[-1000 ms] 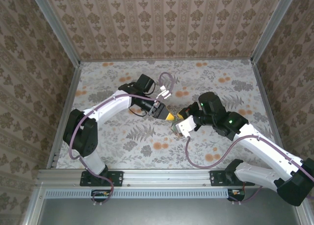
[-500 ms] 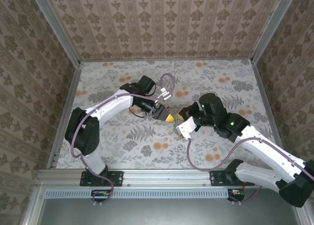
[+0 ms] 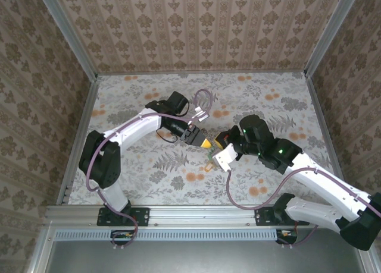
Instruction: Put the keys on the keyring
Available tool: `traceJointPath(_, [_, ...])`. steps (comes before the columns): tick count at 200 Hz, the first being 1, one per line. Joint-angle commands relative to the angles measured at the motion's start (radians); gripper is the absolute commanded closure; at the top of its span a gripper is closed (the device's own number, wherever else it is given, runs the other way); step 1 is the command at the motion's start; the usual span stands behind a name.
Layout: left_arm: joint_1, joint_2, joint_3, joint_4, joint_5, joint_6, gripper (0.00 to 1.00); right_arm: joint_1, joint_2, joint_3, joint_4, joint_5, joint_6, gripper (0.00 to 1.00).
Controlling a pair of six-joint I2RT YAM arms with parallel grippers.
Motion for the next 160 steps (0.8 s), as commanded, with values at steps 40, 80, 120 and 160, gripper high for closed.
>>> traceJointPath(40, [0.017,0.02,0.004,-0.01,-0.009,-0.021,1.0,0.024,-0.055,-0.027,0.106,-0.008,-0.075,1.0])
traceJointPath(80, [0.013,0.038,0.0,-0.046,-0.008,-0.006,1.0,0.04,-0.066,-0.041,0.143,0.008,-0.118,1.0])
traceJointPath(120, [0.004,0.049,0.0,-0.065,-0.02,0.001,1.0,0.049,-0.061,-0.036,0.153,0.014,-0.147,1.0])
traceJointPath(160, [0.004,0.067,0.016,-0.157,-0.088,0.058,1.0,0.055,-0.069,-0.035,0.152,0.029,-0.189,1.0])
